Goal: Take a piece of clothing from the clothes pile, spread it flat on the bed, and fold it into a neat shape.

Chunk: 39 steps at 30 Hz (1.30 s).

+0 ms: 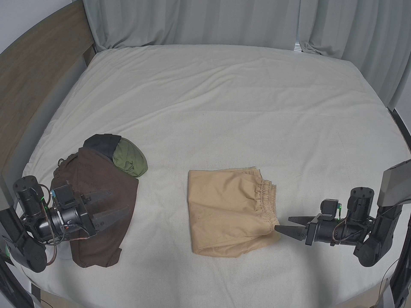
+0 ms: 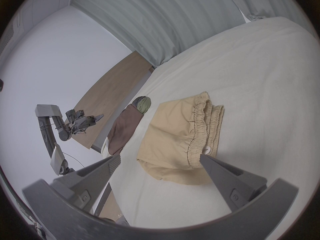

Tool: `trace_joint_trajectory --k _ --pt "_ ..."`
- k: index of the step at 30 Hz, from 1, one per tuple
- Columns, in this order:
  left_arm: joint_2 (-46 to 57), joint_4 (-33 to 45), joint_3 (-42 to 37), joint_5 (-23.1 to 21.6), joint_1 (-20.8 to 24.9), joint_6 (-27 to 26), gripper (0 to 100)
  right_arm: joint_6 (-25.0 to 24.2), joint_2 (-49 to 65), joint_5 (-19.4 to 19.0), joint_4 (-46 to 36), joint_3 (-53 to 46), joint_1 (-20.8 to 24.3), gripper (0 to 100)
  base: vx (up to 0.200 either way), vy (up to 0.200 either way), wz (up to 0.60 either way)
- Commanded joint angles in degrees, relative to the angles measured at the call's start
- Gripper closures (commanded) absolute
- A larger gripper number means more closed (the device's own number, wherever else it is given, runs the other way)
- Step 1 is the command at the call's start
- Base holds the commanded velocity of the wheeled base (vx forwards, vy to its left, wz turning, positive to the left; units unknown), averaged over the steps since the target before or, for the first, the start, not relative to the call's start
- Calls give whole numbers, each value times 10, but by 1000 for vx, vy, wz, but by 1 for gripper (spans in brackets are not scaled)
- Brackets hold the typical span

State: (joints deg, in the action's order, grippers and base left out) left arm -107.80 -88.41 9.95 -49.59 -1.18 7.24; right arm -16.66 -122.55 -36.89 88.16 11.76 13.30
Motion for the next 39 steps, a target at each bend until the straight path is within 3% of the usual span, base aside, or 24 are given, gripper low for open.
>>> trace_joint_trajectory --k 1,8,11,19,20,27,29,35,39 --pt "9 0 -28 -17 -25 -51 0 -28 -16 14 1 1 17 0 0 0 0" --pt "1 1 -56 -72 -46 -143 0 -64 -65 55 1 33 29 0 0 0 0" --pt "0 1 -58 -75 -51 -154 0 -76 -88 74 1 46 30 0 0 0 0" --pt "0 1 -61 -76 -52 -159 0 -82 -127 95 1 70 29 0 0 0 0" --pt "0 1 -68 -76 -51 -159 0 -86 -145 110 1 80 29 0 0 0 0" --pt "0 1 -70 -76 -51 -160 0 -118 -166 124 1 105 29 0 0 0 0" --pt "3 1 -70 -77 -52 -160 0 -146 -196 148 1 138 34 0 0 0 0" --pt "4 0 -69 -78 -52 -161 0 -208 -203 158 2 155 77 0 0 0 0" --pt "4 0 -68 -78 -55 -161 0 -218 -211 161 3 166 85 0 0 0 0"
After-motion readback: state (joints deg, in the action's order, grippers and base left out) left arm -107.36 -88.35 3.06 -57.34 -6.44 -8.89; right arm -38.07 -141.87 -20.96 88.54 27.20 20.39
